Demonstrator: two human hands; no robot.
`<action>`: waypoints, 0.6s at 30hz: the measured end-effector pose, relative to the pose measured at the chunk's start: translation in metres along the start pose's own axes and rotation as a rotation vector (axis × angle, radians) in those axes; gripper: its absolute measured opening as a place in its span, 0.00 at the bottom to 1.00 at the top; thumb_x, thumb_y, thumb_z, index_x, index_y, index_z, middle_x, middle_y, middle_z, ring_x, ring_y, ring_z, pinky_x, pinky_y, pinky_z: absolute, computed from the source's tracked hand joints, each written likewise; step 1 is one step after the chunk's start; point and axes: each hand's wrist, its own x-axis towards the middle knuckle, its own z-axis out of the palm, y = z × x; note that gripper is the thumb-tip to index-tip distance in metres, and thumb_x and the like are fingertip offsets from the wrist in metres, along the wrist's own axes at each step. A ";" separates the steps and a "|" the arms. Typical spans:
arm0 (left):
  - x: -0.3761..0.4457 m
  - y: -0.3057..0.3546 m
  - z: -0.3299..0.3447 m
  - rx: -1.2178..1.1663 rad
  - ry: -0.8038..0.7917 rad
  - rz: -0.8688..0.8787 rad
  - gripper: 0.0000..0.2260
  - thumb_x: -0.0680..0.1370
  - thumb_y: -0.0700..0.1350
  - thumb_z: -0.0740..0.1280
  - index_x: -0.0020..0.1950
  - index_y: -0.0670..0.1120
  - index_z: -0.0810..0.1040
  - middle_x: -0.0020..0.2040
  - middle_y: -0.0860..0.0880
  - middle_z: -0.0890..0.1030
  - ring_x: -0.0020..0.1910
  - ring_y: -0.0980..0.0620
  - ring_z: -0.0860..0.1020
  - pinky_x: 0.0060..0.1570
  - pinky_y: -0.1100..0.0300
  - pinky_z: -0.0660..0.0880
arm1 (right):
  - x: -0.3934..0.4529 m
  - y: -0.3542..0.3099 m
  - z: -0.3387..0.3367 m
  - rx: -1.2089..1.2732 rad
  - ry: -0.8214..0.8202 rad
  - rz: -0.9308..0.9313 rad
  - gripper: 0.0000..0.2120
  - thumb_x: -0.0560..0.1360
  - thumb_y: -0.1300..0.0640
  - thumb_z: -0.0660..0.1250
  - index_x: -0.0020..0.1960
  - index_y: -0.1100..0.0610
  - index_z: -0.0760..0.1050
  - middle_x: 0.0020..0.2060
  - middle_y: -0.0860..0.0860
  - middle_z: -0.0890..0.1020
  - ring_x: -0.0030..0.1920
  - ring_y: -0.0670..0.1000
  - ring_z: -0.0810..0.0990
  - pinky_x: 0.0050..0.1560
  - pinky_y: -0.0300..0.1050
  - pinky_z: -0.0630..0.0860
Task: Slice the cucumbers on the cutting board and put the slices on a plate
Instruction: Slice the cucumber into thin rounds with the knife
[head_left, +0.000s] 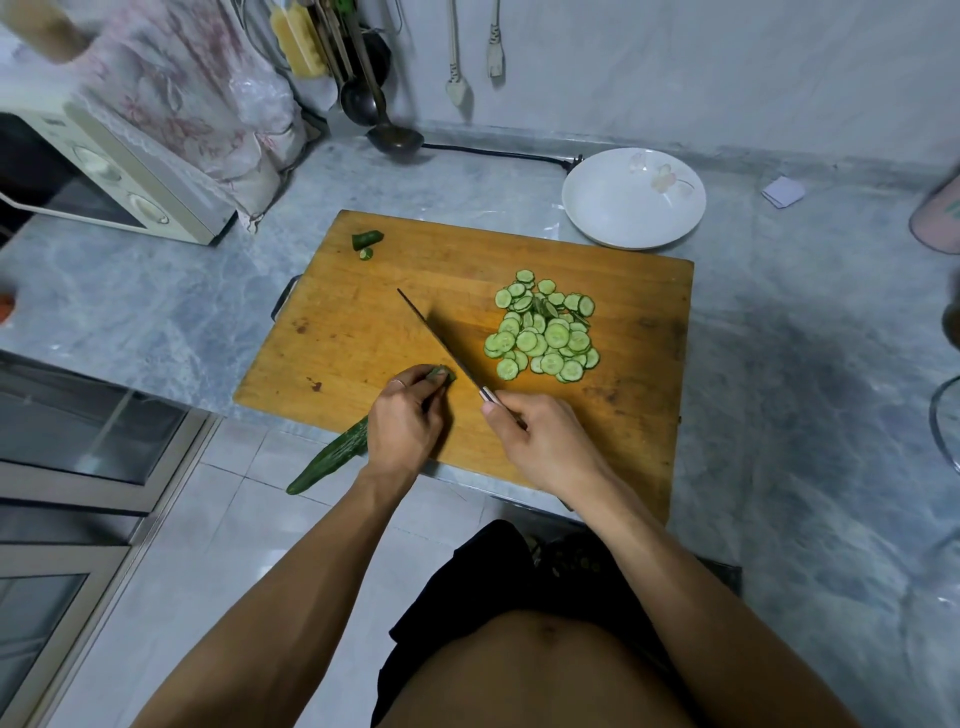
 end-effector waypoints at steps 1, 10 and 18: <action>-0.001 -0.001 0.000 0.000 0.003 0.000 0.11 0.75 0.37 0.69 0.55 0.44 0.85 0.58 0.46 0.82 0.53 0.44 0.81 0.47 0.56 0.78 | -0.001 0.001 -0.002 -0.001 0.008 0.001 0.18 0.83 0.50 0.61 0.34 0.49 0.67 0.25 0.46 0.65 0.28 0.45 0.63 0.30 0.43 0.61; 0.001 -0.005 0.000 -0.007 -0.028 -0.002 0.11 0.73 0.36 0.68 0.54 0.43 0.85 0.57 0.44 0.83 0.53 0.44 0.82 0.54 0.57 0.77 | -0.015 -0.006 -0.003 0.014 -0.018 -0.062 0.17 0.82 0.49 0.61 0.39 0.57 0.72 0.27 0.46 0.65 0.28 0.46 0.63 0.29 0.45 0.60; 0.000 -0.004 0.002 -0.002 -0.031 -0.015 0.12 0.73 0.40 0.66 0.53 0.43 0.85 0.57 0.45 0.83 0.53 0.44 0.82 0.51 0.53 0.79 | -0.021 -0.012 -0.008 -0.028 -0.036 -0.073 0.17 0.83 0.49 0.61 0.38 0.56 0.71 0.27 0.47 0.65 0.29 0.46 0.62 0.28 0.40 0.57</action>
